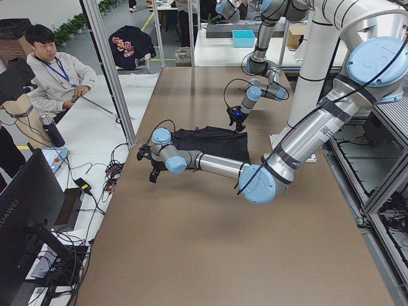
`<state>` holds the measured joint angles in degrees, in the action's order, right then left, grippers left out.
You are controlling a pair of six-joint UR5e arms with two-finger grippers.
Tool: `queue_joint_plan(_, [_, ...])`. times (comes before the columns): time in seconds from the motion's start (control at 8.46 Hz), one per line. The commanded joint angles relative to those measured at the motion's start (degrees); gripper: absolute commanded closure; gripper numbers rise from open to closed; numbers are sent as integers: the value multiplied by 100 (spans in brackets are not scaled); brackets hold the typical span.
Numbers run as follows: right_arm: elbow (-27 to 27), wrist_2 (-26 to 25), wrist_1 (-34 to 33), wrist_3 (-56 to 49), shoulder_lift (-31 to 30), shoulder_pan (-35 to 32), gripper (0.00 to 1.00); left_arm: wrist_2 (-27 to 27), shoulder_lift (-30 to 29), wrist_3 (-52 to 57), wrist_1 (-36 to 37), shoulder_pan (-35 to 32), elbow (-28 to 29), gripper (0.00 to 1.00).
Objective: Fold clothes
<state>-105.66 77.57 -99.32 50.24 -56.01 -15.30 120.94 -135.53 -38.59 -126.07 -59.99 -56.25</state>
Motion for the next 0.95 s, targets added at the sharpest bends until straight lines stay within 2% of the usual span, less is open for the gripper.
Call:
queue_joint_plan(0.0, [28,-180,-61,-32,64,308,41,-1,0,-87,-5,14,0,0])
queue_joint_plan(0.35, [151,-268,-53,-23,160,405,42,-1,0,-87,-5,14,0,0])
queue_joint_plan(0.47, [212,-312,-52,-23,161,405,46,-1,0,-87,-5,14,0,0])
queue_joint_plan(0.71, [204,-313,-52,-23,178,405,61,-1,0,-87,3,14,0,0])
queue_joint_plan(0.83, [195,-304,-44,-32,178,405,72,-1,0,-87,-5,14,9,0])
